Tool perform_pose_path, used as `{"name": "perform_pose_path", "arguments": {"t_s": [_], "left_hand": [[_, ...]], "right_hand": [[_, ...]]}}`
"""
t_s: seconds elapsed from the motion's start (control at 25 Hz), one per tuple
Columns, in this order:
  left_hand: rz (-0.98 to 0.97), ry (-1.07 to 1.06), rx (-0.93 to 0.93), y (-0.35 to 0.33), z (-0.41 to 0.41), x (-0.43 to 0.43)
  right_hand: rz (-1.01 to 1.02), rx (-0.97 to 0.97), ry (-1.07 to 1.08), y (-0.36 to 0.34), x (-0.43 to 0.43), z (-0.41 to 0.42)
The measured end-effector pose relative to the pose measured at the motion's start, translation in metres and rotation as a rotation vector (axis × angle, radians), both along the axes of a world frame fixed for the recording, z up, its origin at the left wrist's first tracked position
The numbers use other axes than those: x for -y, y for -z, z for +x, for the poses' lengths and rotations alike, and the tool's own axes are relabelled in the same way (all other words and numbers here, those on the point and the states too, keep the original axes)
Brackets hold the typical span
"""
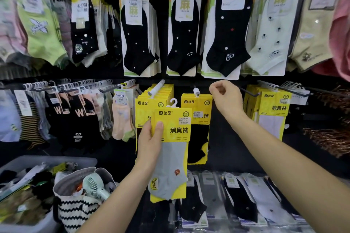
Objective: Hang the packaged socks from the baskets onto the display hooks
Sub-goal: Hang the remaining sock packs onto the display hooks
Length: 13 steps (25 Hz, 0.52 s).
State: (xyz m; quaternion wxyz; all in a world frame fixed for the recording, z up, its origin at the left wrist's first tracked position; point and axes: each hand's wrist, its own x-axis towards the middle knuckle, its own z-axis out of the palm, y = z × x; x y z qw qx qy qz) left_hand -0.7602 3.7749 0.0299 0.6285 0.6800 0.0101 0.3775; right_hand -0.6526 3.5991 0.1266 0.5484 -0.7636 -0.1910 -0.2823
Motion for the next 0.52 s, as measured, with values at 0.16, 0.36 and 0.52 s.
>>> {"name": "perform_pose_path", "arguments": {"t_s": [0.16, 0.36, 0.52], "left_hand": [[0.026, 0.04, -0.01, -0.005, 0.007, 0.026], [-0.001, 0.087, -0.022, -0.007, 0.012, 0.054], [-0.038, 0.122, -0.061, -0.007, 0.016, 0.06]], "right_hand": [[-0.214, 0.033, -0.158, 0.013, 0.002, -0.028], [-0.287, -0.2, -0.219, 0.019, 0.014, -0.033], [-0.213, -0.233, -0.244, 0.017, 0.028, -0.03]]}}
